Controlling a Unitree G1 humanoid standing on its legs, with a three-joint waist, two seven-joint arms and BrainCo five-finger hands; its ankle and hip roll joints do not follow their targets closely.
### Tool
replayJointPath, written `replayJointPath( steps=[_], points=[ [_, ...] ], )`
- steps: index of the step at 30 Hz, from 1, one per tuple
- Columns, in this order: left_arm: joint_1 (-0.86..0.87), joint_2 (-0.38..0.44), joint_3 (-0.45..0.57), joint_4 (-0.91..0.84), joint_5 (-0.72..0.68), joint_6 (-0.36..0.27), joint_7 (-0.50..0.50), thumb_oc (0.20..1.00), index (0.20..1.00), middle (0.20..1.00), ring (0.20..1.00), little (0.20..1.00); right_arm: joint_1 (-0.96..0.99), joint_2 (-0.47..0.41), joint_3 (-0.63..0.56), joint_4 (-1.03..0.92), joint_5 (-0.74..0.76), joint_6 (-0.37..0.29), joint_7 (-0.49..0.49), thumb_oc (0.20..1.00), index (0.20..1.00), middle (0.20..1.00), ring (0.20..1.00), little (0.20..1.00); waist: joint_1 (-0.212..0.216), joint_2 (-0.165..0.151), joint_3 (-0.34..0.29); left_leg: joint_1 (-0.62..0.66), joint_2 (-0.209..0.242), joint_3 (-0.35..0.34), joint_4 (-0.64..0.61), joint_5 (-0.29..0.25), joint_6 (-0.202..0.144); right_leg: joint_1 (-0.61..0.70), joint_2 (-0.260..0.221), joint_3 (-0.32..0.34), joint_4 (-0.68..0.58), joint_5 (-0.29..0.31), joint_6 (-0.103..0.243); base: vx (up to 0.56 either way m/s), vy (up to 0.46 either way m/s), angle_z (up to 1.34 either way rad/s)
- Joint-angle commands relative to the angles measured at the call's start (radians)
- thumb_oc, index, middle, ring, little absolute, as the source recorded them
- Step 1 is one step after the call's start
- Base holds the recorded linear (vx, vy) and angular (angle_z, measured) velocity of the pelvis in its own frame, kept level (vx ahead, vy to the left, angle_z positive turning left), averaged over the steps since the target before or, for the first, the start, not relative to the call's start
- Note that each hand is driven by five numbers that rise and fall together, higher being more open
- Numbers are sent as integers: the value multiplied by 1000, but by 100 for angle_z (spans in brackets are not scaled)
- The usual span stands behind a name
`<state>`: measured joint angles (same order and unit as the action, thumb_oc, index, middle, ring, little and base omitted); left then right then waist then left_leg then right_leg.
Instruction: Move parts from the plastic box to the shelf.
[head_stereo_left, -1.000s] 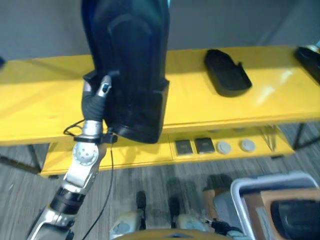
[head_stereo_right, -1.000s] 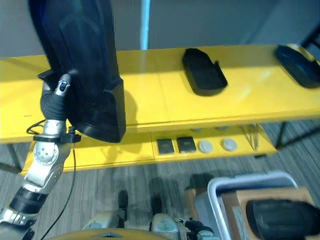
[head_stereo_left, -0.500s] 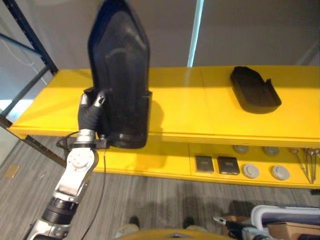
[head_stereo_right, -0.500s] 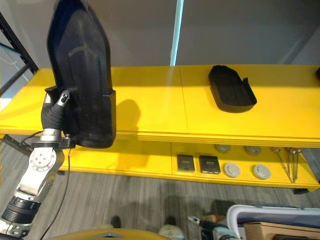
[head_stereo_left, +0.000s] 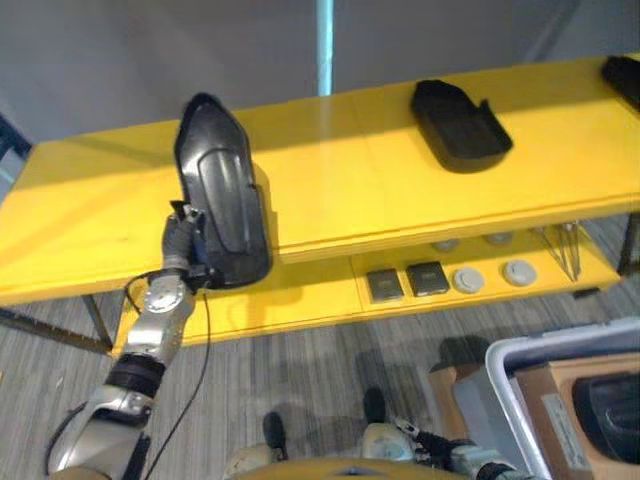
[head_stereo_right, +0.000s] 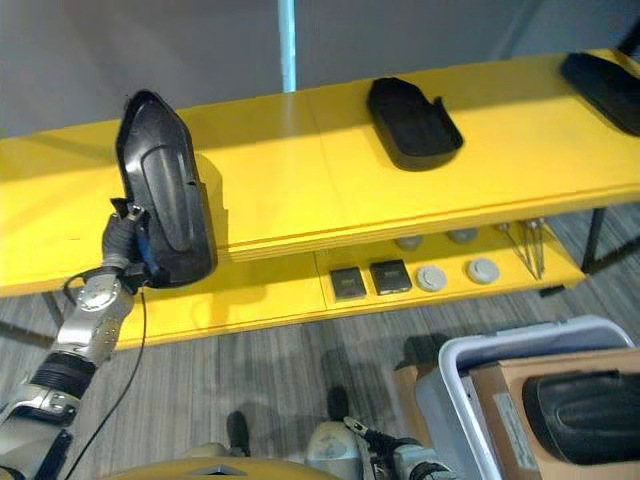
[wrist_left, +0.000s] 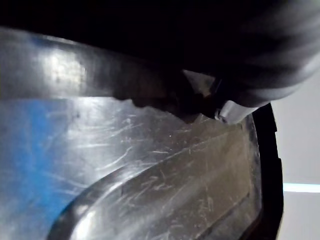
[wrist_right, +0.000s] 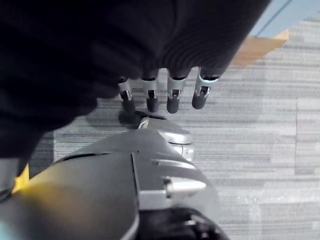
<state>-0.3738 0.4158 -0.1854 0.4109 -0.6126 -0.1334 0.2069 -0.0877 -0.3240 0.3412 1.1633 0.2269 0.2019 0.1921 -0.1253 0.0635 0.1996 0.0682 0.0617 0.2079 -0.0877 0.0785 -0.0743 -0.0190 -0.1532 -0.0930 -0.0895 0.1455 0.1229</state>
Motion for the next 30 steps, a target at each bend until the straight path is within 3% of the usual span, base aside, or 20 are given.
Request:
replayJointPath(
  steps=[1, 6, 12, 14, 20, 25, 26, 27, 30],
  points=[
    [-210, 45, 23, 83, -41, -32, -25, 200, 200, 200, 200, 200, -6, -16, 57, 32, -63, 33, 10, 1000, 1000, 1000, 1000, 1000, -9, -2, 16, -36, 42, -1, 0, -8, -21, 25, 7, -21, 2, -55, 1, 28, 27, -34],
    [-295, 75, 15, 181, -69, -3, 19, 200, 200, 200, 200, 200, -34, -58, 45, 55, -57, 28, 1, 1000, 1000, 1000, 1000, 1000, -34, 4, 50, -52, 39, 16, 0, -4, -22, 5, 15, -5, 5, -57, -7, 5, 12, -21],
    [-441, 96, -10, 298, -91, 14, 163, 200, 200, 200, 200, 200, -81, -68, 78, 50, -20, 22, 12, 1000, 1000, 1000, 1000, 1000, -54, -6, 111, -89, 46, 19, 1, 7, -24, -38, 28, 18, 13, -53, -15, -16, -69, -4],
    [-516, 108, -42, 331, -97, 47, 226, 200, 200, 200, 200, 200, -106, -61, 108, 42, 14, 6, 13, 1000, 1000, 1000, 1000, 1000, -63, -9, 139, -111, 50, 15, 2, 13, -25, -64, 34, 32, 16, -50, -20, -85, -46, -1],
    [-606, 132, -87, 389, -93, 89, 258, 200, 200, 200, 200, 200, -135, -42, 142, 20, 52, 2, 14, 1000, 1000, 1000, 1000, 1000, -79, -12, 170, -127, 56, 11, 0, 18, -30, -88, 43, 49, 18, -47, -25, -23, -25, -5],
    [-731, 169, -154, 462, -41, 174, 237, 200, 200, 200, 200, 200, -183, -28, 177, 8, 86, -7, 0, 1000, 1000, 1000, 1000, 1000, -99, -14, 203, -156, 64, 30, 0, 28, -38, -127, 49, 64, 16, -35, -28, -70, -17, -5],
    [-761, 187, -172, 477, -69, 201, 233, 805, 805, 805, 805, 805, -194, -32, 178, 6, 92, -6, 3, 1000, 1000, 1000, 1000, 1000, -102, -14, 211, -159, 66, 32, 0, 27, -39, -132, 49, 67, 16, -35, -27, -57, -20, -8],
    [-768, 192, -176, 481, -75, 210, 233, 1000, 1000, 1000, 1000, 1000, -195, -33, 179, 3, 92, -5, 3, 1000, 1000, 1000, 1000, 1000, -103, -15, 214, -158, 67, 33, 0, 27, -40, -133, 49, 67, 16, -35, -27, -29, -18, -7],
    [-781, 205, -179, 499, -104, 254, 240, 1000, 1000, 1000, 1000, 1000, -194, -34, 177, 3, 86, -1, -5, 1000, 1000, 1000, 1000, 1000, -107, -15, 217, -156, 71, 36, 0, 27, -42, -133, 50, 65, 16, -35, -27, -4, -10, -7]
  ],
)
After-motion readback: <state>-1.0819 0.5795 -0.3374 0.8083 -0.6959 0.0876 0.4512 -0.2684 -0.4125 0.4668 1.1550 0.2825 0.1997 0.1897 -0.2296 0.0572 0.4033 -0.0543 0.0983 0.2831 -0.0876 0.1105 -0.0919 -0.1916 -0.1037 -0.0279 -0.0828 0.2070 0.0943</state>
